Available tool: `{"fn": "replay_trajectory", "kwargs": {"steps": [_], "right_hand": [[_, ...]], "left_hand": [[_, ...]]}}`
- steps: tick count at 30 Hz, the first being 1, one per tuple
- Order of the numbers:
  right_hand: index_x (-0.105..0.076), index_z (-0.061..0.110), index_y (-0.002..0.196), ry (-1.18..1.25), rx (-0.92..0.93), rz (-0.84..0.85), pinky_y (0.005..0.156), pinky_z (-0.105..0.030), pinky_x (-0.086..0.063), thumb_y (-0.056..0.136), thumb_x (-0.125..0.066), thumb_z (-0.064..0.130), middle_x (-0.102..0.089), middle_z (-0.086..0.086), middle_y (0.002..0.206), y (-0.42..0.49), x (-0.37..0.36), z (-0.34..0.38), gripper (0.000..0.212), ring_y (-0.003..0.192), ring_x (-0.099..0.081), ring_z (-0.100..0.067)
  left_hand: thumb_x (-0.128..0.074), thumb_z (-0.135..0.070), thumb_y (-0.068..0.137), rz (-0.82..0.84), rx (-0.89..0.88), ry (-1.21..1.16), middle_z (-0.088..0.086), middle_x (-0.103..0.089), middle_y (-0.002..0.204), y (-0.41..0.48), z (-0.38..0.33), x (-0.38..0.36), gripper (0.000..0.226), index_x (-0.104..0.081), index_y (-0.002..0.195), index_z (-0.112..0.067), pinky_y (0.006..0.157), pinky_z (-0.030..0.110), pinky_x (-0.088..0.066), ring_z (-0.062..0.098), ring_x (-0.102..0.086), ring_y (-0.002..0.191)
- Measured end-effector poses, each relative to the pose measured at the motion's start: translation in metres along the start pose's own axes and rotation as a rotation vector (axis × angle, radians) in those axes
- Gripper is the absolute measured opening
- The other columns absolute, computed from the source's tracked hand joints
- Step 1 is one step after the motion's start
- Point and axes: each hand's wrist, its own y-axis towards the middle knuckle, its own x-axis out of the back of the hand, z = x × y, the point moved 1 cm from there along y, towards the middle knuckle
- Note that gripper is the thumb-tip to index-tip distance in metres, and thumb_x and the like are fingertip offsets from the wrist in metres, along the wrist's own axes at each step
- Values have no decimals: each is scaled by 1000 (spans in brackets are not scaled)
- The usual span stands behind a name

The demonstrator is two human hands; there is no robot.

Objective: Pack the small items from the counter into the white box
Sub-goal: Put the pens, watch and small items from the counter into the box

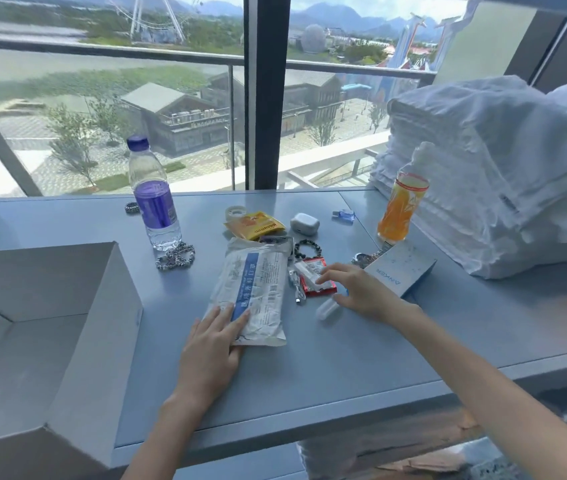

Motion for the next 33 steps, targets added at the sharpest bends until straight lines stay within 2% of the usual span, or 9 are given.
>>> {"fn": "replay_trajectory", "kwargs": {"steps": [3, 6, 9, 11, 15, 20, 26, 28, 33], "right_hand": [[-60, 19, 117, -65, -6, 80, 101, -35, -37, 86, -59, 10, -50, 1, 133, 19, 14, -15, 32, 121, -45, -20], [-56, 20, 123, -106, -152, 132, 101, -37, -38, 88, -60, 29, -49, 0, 133, 25, 25, -46, 37, 120, -46, -20], [-60, 13, 120, -63, -255, 70, 101, -32, -31, 91, -47, 42, -58, -9, 124, 17, 11, -59, 44, 119, -48, -26], [-66, 6, 111, -73, -198, -22, 99, -27, -25, 91, -44, 40, -64, -12, 112, 11, -4, -56, 45, 118, -49, -27], [-64, 8, 113, -20, -109, -93, 102, -25, -19, 91, -57, 24, -61, -10, 118, 19, -12, -46, 28, 121, -44, -24], [-61, 5, 115, 11, -49, -133, 102, -28, -22, 89, -58, 16, -56, -12, 124, 75, -3, -43, 28, 123, -40, -28], [-46, 8, 134, -53, -161, -66, 106, -40, -28, 95, -49, 25, -38, -13, 143, 154, 9, -47, 43, 129, -35, -32], [-42, 10, 137, -74, -217, -19, 105, -40, -31, 96, -45, 34, -36, -13, 145, 169, 4, -52, 48, 129, -36, -32], [-53, 9, 123, -97, -202, -82, 87, -39, -43, 94, -49, 22, -53, -16, 125, 171, -13, -53, 32, 108, -53, -32]], "left_hand": [[-39, -32, 73, 61, 68, -9, -3, -41, 145, -2, -1, 10, 62, -47, 134, -34, 109, 39, -29, 22, -33, 136], [-37, -39, 77, 80, 141, 99, -6, -33, 150, -7, -5, 13, 63, -38, 139, -38, 109, 34, -28, 17, -27, 139], [-38, -46, 70, -31, 202, 147, -1, -47, 141, -16, -8, 15, 66, -51, 133, -32, 100, 41, -39, 23, -41, 131], [-33, -54, 68, -61, 232, 168, 3, -52, 137, -18, -6, 11, 69, -57, 128, -30, 99, 45, -40, 27, -45, 128], [-38, -61, 72, -143, 144, 186, 12, -50, 138, -9, -10, 6, 68, -66, 116, -17, 99, 57, -34, 33, -37, 132], [-30, -70, 80, -82, 19, 139, -7, -37, 147, 11, -28, -9, 70, -51, 132, -28, 112, 45, -7, 15, -21, 141], [-36, -61, 82, -39, 36, 215, -7, -53, 135, 18, -29, -21, 59, -58, 125, -28, 104, 44, -20, 19, -44, 130], [-36, -61, 82, -43, 41, 200, -7, -53, 135, 18, -30, -20, 58, -58, 125, -29, 104, 43, -19, 18, -43, 130], [-29, -65, 82, -51, 56, 138, -11, -38, 146, 18, -28, -21, 64, -48, 134, -32, 113, 43, -12, 14, -25, 140]]}}
